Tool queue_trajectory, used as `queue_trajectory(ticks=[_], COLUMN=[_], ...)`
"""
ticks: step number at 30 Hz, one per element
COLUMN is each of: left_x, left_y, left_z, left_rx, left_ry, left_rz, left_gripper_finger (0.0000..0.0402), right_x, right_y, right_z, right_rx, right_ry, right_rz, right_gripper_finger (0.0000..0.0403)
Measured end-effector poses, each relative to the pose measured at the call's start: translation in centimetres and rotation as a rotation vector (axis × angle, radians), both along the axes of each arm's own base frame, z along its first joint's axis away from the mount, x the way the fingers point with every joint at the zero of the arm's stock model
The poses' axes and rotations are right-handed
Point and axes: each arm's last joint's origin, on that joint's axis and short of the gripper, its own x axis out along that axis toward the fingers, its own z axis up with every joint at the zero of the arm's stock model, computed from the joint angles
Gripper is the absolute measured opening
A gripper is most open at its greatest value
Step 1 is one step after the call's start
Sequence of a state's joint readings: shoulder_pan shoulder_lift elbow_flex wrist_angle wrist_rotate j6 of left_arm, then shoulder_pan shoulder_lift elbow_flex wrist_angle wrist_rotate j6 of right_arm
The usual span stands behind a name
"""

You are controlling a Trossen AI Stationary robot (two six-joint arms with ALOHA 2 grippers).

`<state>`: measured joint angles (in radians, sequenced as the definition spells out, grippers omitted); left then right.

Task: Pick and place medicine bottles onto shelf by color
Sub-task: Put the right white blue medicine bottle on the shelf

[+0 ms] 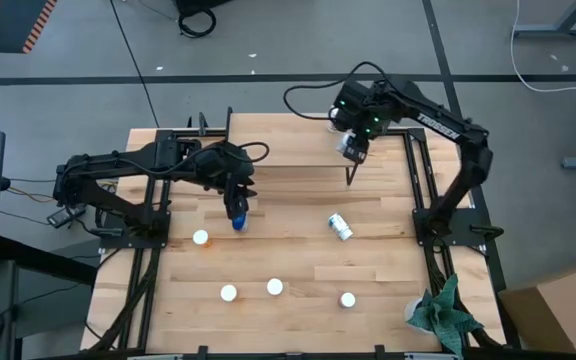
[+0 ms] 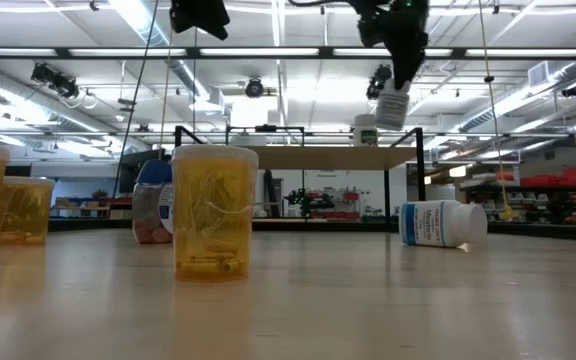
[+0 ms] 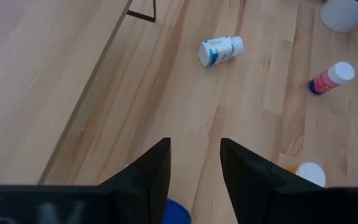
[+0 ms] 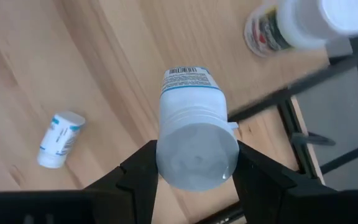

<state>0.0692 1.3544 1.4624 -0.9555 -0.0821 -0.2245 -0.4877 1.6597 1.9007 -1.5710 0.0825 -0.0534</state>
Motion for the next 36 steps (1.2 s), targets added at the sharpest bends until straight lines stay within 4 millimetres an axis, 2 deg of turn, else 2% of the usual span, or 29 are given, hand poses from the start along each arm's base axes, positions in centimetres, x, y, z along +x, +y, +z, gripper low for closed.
queue_trajectory(ticks=[2,7,17,36], left_x=[0.1,0.1,0.1,0.1], left_y=[0.0,0.0,0.0,0.0], left_z=[0.1,0.1,0.1,0.1], left_rx=[0.001,0.007,0.009,0.008], left_ry=[-0.010,-0.017,-0.016,-0.015], left_rz=[0.000,-0.007,-0.009,-0.008], left_gripper_finger=[0.0144,0.0148,0.0138,0.0137], right_x=[-0.5,-0.2,2.2,2.4], right_y=[0.3,0.0,-1.2,-1.2], right_z=[0.3,0.5,-2.1,-2.1], right_rx=[-0.006,-0.028,0.039,0.032], right_ry=[-0.012,-0.028,0.035,0.008], right_rz=[-0.008,-0.035,-0.040,-0.050], right_gripper_finger=[0.0181,0.0183,0.0183,0.0207])
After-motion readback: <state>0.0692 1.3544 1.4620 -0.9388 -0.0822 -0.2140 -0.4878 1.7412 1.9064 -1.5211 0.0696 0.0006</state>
